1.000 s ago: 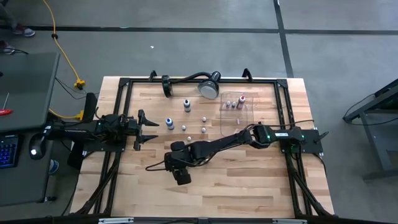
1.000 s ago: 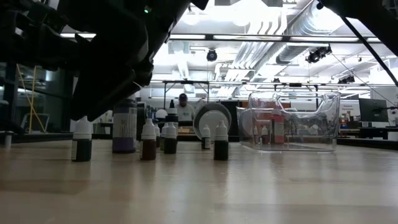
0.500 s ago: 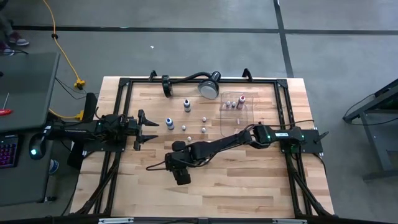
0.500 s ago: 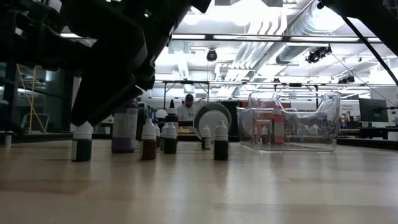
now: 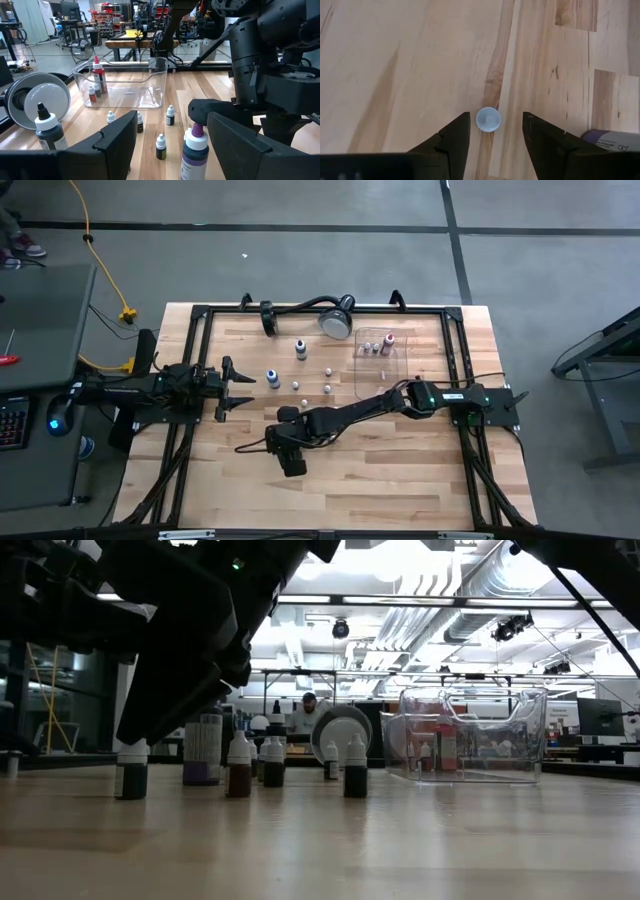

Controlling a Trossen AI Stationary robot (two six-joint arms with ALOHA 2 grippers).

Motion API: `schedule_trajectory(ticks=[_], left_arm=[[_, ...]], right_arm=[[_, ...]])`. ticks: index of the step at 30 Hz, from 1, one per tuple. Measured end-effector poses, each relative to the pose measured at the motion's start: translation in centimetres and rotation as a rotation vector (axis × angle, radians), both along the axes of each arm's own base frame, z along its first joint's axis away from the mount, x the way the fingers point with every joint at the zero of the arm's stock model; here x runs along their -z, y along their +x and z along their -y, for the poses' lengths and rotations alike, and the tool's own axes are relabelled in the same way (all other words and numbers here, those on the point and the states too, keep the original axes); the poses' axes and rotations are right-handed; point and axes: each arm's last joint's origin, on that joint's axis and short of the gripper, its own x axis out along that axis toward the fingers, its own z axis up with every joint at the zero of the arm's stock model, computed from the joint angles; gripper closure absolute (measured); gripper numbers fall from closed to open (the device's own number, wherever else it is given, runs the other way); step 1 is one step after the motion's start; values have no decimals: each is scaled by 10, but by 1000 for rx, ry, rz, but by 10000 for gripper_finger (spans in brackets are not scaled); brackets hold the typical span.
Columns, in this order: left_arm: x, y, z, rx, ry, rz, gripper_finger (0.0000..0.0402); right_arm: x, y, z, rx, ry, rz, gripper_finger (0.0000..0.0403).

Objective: Pick & Place food coloring
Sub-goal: Put the small blue food coloring bottle into the transparent bin

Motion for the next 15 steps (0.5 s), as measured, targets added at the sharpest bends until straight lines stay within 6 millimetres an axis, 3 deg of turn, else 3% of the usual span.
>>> schedule_trajectory(ticks=[15], left_arm=[[0, 0, 0, 0, 0, 0, 163]], right_arm=[[0, 0, 0, -7, 7, -3, 283]])
